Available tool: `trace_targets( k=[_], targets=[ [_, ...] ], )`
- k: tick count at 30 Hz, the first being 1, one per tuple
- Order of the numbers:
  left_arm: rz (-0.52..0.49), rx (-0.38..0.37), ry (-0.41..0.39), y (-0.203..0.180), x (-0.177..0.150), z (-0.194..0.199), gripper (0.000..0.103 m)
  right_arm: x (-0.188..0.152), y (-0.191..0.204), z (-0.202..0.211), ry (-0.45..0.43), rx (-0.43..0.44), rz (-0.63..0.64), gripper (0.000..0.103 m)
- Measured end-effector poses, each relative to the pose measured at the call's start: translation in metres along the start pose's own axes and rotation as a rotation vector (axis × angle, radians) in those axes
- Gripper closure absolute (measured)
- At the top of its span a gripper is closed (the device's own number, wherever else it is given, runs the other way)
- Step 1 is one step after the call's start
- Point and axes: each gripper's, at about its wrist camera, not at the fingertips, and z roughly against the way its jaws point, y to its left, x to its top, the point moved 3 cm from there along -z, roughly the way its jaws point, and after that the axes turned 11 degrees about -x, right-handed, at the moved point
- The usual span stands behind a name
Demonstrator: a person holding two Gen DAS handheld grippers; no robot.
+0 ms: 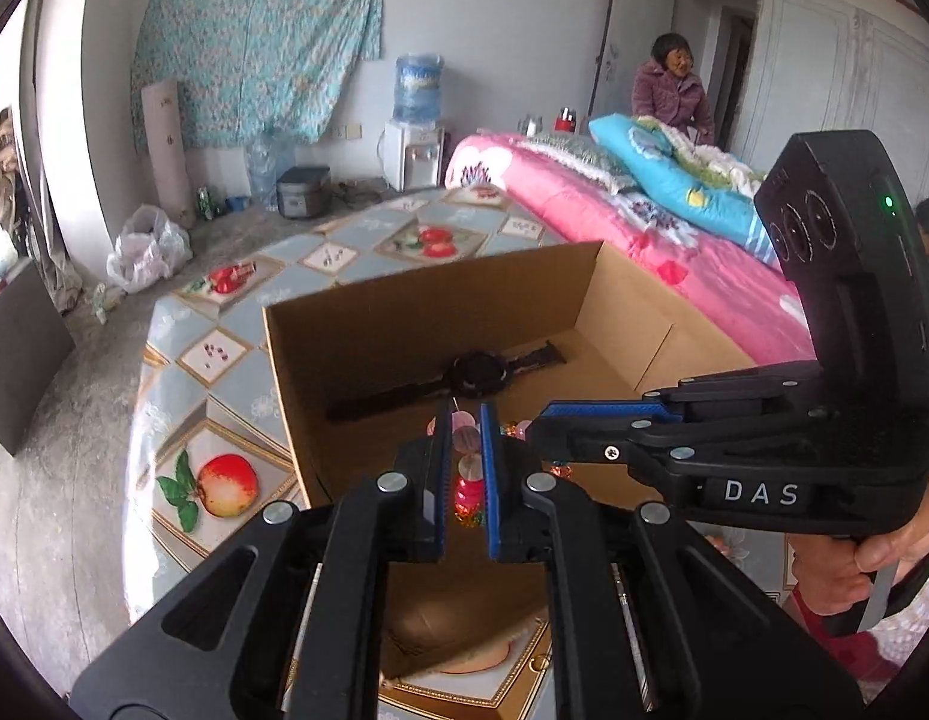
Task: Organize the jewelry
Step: 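Lower the bracelet into the box and open the right gripper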
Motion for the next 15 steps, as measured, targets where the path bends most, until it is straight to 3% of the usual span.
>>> trace_targets(
  k=[3, 5, 15],
  targets=[
    [0.029, 0.029, 0.084, 0.019, -0.002, -0.022, 0.095, 0.007, -0.003, -0.031, 0.092, -0.012, -0.011, 0.093],
    [0.017, 0.035, 0.080, 0.023, -0.002, -0.024, 0.094, 0.013, -0.005, -0.039, 0.097, -0.028, -0.012, 0.093],
    [0.021, 0.063, -0.028, 0.021, 0.001, 0.005, 0.094, 0.009, -0.017, -0.001, -0.035, 0.026, -0.023, 0.092]
  ],
)
